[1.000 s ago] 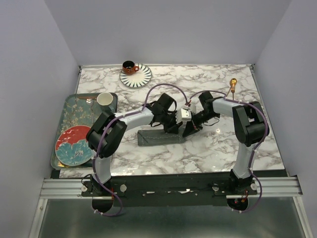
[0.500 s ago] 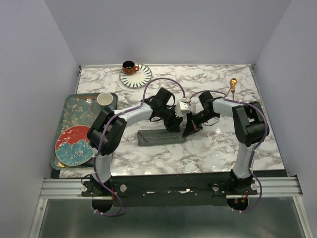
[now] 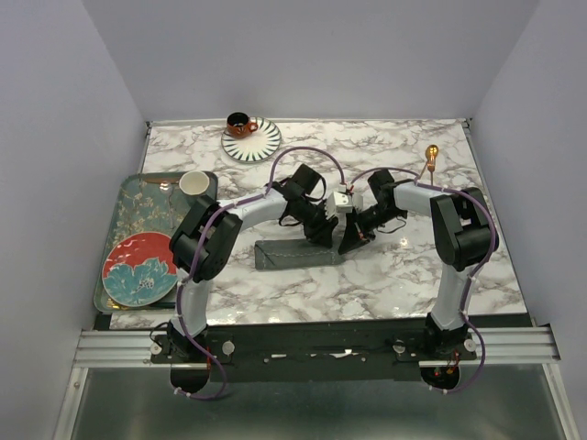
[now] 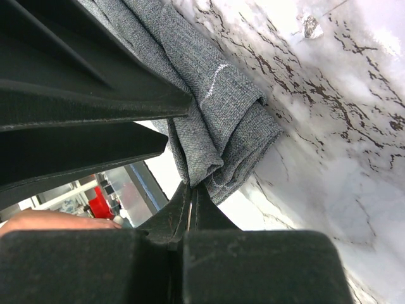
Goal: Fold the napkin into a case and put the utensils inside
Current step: Stuff the top corner of the smaller-rectangle-folded napkin into the folded napkin.
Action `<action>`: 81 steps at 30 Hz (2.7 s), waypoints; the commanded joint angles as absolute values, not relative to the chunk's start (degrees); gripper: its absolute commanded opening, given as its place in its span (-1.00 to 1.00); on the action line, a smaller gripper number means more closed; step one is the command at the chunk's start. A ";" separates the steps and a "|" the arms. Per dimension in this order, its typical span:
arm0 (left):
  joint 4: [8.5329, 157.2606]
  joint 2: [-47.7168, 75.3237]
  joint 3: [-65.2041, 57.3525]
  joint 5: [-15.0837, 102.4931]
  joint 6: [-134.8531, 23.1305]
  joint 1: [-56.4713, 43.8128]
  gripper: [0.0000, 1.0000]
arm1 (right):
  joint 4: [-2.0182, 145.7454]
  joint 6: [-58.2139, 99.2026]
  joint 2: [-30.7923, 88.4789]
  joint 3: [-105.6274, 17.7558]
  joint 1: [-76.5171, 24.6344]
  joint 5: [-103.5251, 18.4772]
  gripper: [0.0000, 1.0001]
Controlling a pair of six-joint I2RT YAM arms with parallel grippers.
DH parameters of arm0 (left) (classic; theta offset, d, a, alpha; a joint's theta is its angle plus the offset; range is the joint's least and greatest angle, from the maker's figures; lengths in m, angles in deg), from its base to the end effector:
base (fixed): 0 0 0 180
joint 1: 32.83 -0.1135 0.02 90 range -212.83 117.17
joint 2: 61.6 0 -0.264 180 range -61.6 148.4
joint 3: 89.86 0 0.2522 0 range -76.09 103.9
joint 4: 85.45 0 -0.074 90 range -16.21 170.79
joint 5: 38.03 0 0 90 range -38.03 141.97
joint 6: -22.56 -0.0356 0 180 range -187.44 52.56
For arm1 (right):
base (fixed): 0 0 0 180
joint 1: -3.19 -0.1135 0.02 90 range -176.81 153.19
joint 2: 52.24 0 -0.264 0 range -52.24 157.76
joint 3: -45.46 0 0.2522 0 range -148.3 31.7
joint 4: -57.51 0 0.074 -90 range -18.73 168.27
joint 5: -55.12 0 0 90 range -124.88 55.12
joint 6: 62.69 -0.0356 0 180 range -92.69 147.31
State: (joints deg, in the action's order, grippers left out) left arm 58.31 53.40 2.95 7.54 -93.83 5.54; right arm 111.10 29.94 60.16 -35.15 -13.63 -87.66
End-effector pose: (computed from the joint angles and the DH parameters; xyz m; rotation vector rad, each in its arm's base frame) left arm 0.3116 -0.2785 0.1728 1.5659 1.9361 -1.0777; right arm 0.3198 0.1263 0.1295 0.5241 -2.7290 -1.3819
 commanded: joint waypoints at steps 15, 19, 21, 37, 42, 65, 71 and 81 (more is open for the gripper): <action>56.18 53.71 4.41 5.20 -95.83 6.81 -0.60 | 110.47 30.65 59.47 -35.89 -13.95 -87.71 -0.99; 56.36 53.62 4.41 6.70 -95.65 7.51 -0.56 | 110.47 30.65 59.21 -35.98 -13.95 -88.14 -0.99; 56.18 53.62 4.33 6.97 -95.83 7.86 -0.52 | 110.47 30.74 59.03 -36.06 -13.95 -88.32 -0.99; 63.21 46.24 -3.40 10.04 -91.35 8.04 -1.00 | 118.02 34.60 55.78 -40.28 -12.46 -92.62 -0.47; 63.74 45.10 -4.37 10.04 -91.00 8.04 -1.00 | 117.85 33.64 55.87 -40.90 -12.11 -92.19 -0.42; 68.48 39.30 -12.55 12.85 -83.88 10.32 -1.00 | 112.23 28.10 61.22 -42.04 -18.17 -81.38 -0.46; 70.33 39.47 -13.87 13.82 -81.16 10.68 -1.00 | 112.40 28.71 65.18 -43.01 -19.14 -79.36 -0.46; 66.38 38.59 -16.68 13.21 -72.81 8.57 -1.00 | 111.87 31.70 65.45 -42.48 -19.23 -74.96 -0.46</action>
State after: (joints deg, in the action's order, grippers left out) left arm 68.74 40.39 -14.78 12.77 -77.70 9.91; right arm 113.18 28.87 65.21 -42.28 -18.88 -80.60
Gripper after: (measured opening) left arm 0.007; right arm 0.268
